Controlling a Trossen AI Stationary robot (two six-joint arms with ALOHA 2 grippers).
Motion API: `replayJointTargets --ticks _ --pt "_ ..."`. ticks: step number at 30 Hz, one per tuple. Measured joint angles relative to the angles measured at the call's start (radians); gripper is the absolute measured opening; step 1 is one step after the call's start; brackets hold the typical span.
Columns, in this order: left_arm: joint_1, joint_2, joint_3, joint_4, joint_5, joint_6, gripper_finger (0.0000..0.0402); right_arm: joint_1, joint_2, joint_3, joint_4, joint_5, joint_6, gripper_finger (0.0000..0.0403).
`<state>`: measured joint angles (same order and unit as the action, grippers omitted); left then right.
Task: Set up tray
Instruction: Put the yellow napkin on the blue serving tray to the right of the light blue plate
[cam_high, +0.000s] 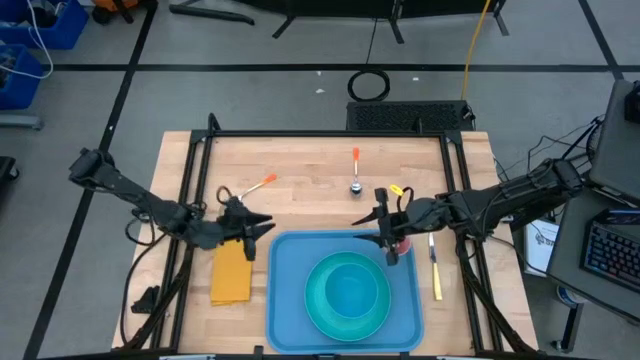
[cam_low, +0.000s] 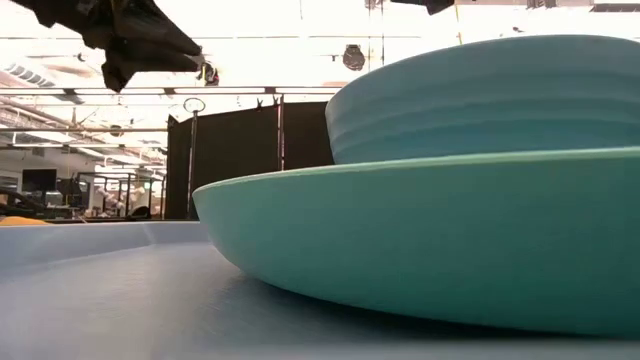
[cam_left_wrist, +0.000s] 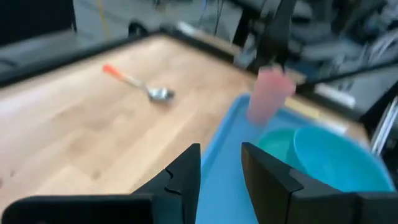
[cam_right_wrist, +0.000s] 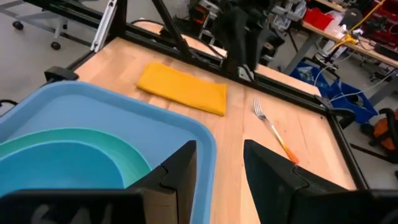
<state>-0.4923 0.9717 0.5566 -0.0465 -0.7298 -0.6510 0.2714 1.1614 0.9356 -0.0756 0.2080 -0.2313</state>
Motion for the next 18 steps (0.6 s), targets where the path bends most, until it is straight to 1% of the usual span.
replayJointTargets --ticks 3,7,9,12,16,18 --pt "-0.040 0.074 0.096 -0.157 0.025 -0.086 0.0120 0.000 0.000 0.000 -0.022 0.000 0.002 0.0125" --pt "-0.094 0.158 0.181 -0.268 0.065 -0.161 0.0120 -0.001 0.000 0.000 -0.042 0.000 0.004 0.0125" --pt "-0.121 0.191 0.204 -0.303 0.077 -0.217 0.0120 -0.004 0.000 0.000 -0.042 0.000 -0.014 0.0125" --pt "-0.154 0.227 0.226 -0.370 0.102 -0.366 0.0120 -0.004 0.000 0.000 -0.037 0.000 -0.046 0.0125" --pt "-0.191 0.270 0.231 -0.456 0.197 -0.600 0.0120 -0.004 0.000 0.000 -0.011 0.000 -0.078 0.0125" --pt "-0.211 0.294 0.231 -0.459 0.225 -0.644 0.0119 -0.004 0.000 -0.001 -0.007 0.000 -0.091 0.0125"
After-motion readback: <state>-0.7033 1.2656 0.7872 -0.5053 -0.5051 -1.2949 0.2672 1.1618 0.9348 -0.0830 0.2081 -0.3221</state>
